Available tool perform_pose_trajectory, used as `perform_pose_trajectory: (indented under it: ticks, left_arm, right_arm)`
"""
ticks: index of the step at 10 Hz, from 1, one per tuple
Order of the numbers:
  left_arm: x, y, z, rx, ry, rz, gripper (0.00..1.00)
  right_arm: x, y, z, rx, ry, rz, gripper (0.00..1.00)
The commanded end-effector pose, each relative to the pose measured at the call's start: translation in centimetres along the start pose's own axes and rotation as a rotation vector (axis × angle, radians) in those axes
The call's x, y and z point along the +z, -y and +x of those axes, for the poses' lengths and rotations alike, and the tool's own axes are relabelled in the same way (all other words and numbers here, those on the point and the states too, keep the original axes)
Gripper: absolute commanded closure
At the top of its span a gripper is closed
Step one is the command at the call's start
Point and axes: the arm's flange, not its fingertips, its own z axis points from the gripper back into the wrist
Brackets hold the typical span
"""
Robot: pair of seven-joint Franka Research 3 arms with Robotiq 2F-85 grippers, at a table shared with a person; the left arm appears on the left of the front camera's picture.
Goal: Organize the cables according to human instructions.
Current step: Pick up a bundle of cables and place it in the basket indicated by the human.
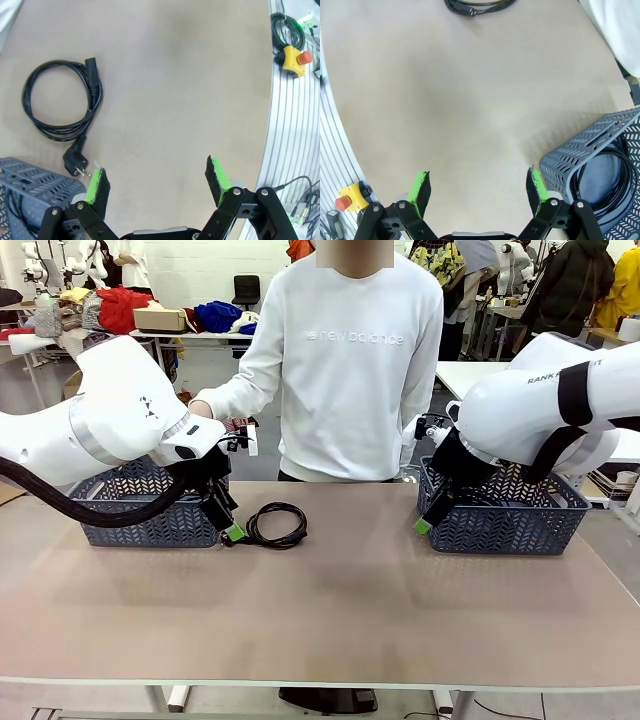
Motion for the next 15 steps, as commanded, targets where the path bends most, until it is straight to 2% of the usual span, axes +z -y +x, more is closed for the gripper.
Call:
perform_pose_trajectory:
  ticks: [1,6,8,12,15]
  left_arm:
    - [0.0,0.0,0.0,0.0,0.0,0.0,0.0]
    - [-2.2,-3.3,5.3,-0.263,-0.186,0.042,0.0]
    - [-4.7,-5.1,7.2,-0.352,-0.251,0.04,0.0]
    - [-9.1,-7.1,8.5,-0.354,-0.388,-0.008,0.0]
    - [-10.7,-7.5,8.0,-0.338,-0.406,-0.029,0.0]
  right_arm:
    - [0.1,0.2,0.2,-0.004,0.003,-0.003,0.0]
    - [0.1,0.2,0.2,-0.004,0.003,-0.003,0.0]
    - [0.1,0.2,0.2,-0.004,0.003,-0.003,0.0]
    - [0.1,0.2,0.2,-0.004,0.003,-0.003,0.0]
    - [0.1,0.2,0.2,-0.004,0.003,-0.003,0.0]
